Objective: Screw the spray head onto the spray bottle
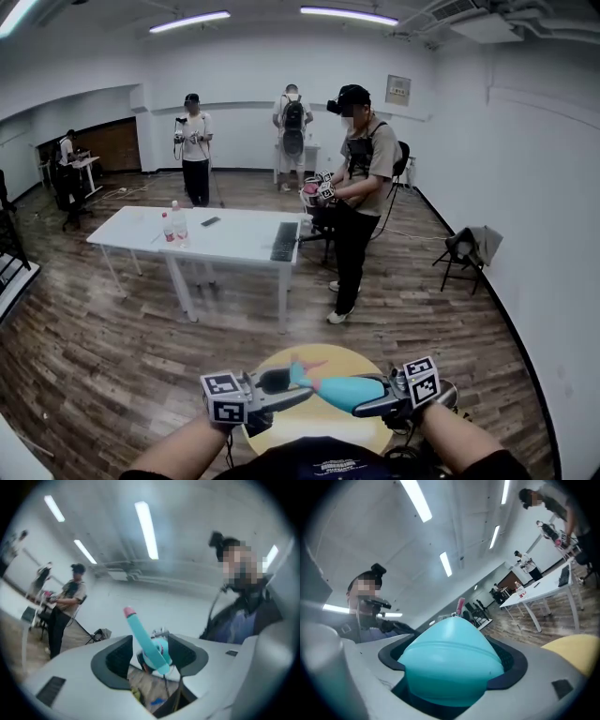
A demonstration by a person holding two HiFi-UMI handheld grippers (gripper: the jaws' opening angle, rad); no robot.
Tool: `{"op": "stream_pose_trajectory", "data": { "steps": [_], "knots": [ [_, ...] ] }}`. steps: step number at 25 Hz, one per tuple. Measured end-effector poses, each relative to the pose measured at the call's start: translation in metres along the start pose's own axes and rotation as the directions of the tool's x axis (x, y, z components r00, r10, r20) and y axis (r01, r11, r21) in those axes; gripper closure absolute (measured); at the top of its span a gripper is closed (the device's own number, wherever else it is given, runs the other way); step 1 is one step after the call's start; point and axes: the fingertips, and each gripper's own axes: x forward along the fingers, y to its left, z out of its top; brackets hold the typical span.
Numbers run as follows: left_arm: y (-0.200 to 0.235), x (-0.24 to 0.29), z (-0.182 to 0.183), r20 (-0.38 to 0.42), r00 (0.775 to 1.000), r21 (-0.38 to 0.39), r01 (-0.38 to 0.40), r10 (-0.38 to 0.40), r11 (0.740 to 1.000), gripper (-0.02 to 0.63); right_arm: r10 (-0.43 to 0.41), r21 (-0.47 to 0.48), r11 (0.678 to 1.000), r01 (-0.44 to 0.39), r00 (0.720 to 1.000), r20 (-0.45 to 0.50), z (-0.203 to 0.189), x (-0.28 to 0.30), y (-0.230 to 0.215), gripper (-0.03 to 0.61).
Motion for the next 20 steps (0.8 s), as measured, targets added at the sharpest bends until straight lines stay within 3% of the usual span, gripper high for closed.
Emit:
{"op": "stream_pose_trajectory", "data": {
  "steps": [1, 3, 5, 6, 8, 12, 15, 18, 20],
  "knots": [
    [0.015, -0.014, 0.013, 0.121, 0.991, -0.131, -0.04, 0.056, 0.991, 0.344, -0.006, 0.048, 0.999, 0.003, 0.997, 0.074, 0.004, -0.005, -0.007, 0.098],
    [0.05, -0.051, 0.026, 0.314, 0.928, -0.356, -0.08, 0.2, 0.931, 0.312, -0.026, 0.15, 0.989, -0.009, 0.974, 0.227, 0.011, -0.018, -0.022, 0.098],
    [0.076, -0.084, 0.027, 0.411, 0.858, -0.486, -0.08, 0.308, 0.87, 0.291, -0.05, 0.242, 0.97, -0.034, 0.942, 0.333, 0.011, -0.03, -0.035, 0.098],
    [0.083, -0.094, 0.026, 0.429, 0.838, -0.517, -0.078, 0.337, 0.852, 0.291, -0.063, 0.268, 0.963, -0.036, 0.934, 0.351, 0.008, -0.033, -0.04, 0.098],
    [0.086, -0.103, 0.021, 0.43, 0.83, -0.531, -0.086, 0.355, 0.843, 0.291, -0.082, 0.28, 0.96, -0.019, 0.936, 0.342, 0.002, -0.036, -0.046, 0.097],
    [0.083, -0.105, 0.005, 0.388, 0.854, -0.522, -0.107, 0.346, 0.847, 0.291, -0.126, 0.239, 0.97, 0.052, 0.944, 0.305, -0.008, -0.04, -0.055, 0.097],
    [0.09, -0.116, -0.033, 0.365, 0.848, -0.597, -0.104, 0.384, 0.796, 0.306, -0.191, 0.236, 0.963, 0.128, 0.945, 0.267, -0.021, -0.046, -0.071, 0.097],
    [0.1, -0.128, -0.071, 0.352, 0.833, -0.672, -0.091, 0.426, 0.735, 0.327, -0.222, 0.284, 0.948, 0.146, 0.941, 0.257, -0.034, -0.053, -0.086, 0.097],
    [0.104, -0.131, -0.082, 0.346, 0.831, -0.686, -0.093, 0.436, 0.722, 0.327, -0.221, 0.296, 0.945, 0.143, 0.942, 0.251, -0.037, -0.054, -0.09, 0.097]
  ]
}}
